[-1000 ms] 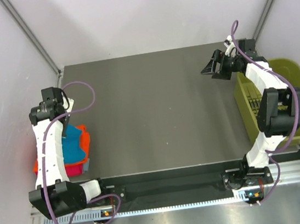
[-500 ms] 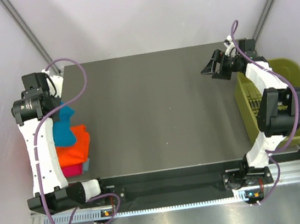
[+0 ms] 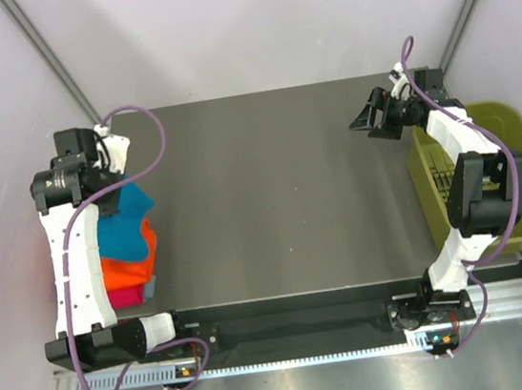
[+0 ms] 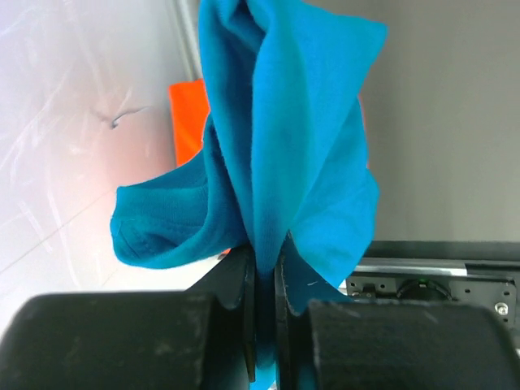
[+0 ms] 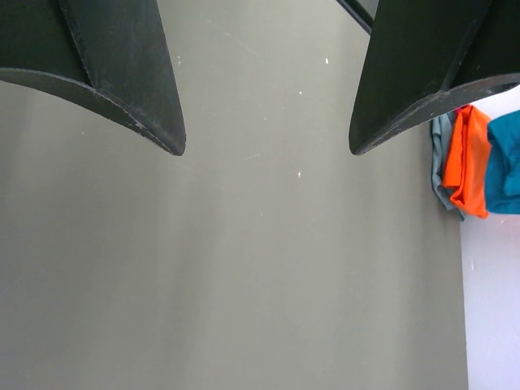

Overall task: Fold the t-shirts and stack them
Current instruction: Neatly place the folded tshirt to the corner

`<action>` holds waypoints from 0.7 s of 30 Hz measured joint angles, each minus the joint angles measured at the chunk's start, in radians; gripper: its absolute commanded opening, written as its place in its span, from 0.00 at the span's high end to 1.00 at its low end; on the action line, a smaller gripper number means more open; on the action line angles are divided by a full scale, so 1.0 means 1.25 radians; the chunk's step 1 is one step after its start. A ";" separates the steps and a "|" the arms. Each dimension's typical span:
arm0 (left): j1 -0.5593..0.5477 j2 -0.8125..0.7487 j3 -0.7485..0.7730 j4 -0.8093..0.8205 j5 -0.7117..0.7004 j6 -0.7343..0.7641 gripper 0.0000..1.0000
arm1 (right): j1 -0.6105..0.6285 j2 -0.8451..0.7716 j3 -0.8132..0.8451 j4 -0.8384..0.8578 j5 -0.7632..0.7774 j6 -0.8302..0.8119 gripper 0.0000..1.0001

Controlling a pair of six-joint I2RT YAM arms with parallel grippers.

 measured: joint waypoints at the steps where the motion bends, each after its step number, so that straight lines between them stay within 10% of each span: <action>1: -0.012 0.000 -0.009 0.000 -0.001 0.000 1.00 | 0.000 0.000 0.000 0.000 0.000 0.000 0.18; 21: -0.045 -0.033 -0.181 0.002 -0.082 -0.019 1.00 | 0.000 0.000 -0.012 0.005 0.002 -0.001 0.18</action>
